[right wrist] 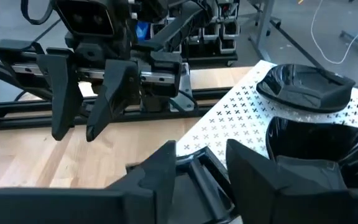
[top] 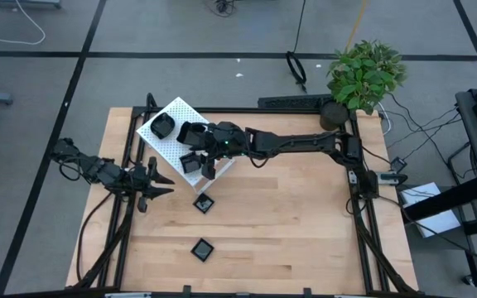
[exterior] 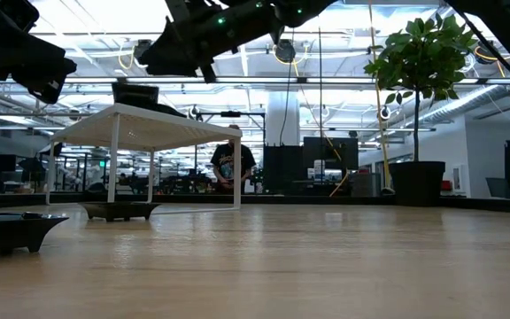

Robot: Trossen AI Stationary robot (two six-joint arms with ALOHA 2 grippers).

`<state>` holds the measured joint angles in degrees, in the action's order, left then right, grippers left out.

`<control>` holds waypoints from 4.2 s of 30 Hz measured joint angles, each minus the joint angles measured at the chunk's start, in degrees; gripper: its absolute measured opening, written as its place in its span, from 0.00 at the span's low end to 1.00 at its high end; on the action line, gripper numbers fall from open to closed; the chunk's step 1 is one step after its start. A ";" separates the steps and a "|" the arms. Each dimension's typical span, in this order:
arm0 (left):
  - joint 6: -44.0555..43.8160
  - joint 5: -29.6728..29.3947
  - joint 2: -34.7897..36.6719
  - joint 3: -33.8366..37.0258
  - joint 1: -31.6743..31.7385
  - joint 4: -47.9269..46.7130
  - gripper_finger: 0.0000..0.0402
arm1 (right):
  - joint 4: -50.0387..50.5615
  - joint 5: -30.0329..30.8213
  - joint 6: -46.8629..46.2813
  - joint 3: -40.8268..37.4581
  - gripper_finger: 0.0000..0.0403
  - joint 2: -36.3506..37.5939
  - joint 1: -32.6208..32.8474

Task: Pick & Place Mini shaped plates
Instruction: Stack the black square plate on top of the black square plate on the shelf

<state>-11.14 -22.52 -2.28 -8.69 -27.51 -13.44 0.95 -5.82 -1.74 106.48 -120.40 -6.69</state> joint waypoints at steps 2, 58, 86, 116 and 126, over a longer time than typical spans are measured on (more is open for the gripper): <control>0.00 0.00 0.00 0.00 -0.02 -0.01 0.30 | 0.05 0.02 0.40 0.00 0.36 0.00 0.18; 0.00 0.00 -0.01 0.00 0.00 -0.01 0.30 | -0.46 1.24 1.18 -5.70 0.31 -0.76 4.54; 0.00 0.00 -0.01 0.00 -0.01 0.01 0.30 | -4.85 3.15 1.19 -8.63 0.31 -1.48 6.32; 0.00 0.00 0.00 0.00 0.00 -0.01 0.30 | 7.24 10.07 17.47 -8.64 0.45 -10.82 14.60; 0.00 0.00 -0.01 0.00 -0.01 0.00 0.30 | 6.91 10.18 17.44 -11.27 0.35 -10.61 14.59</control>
<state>-11.14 -22.52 -2.30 -8.69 -27.52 -13.45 7.86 4.36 15.70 95.21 -131.01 7.90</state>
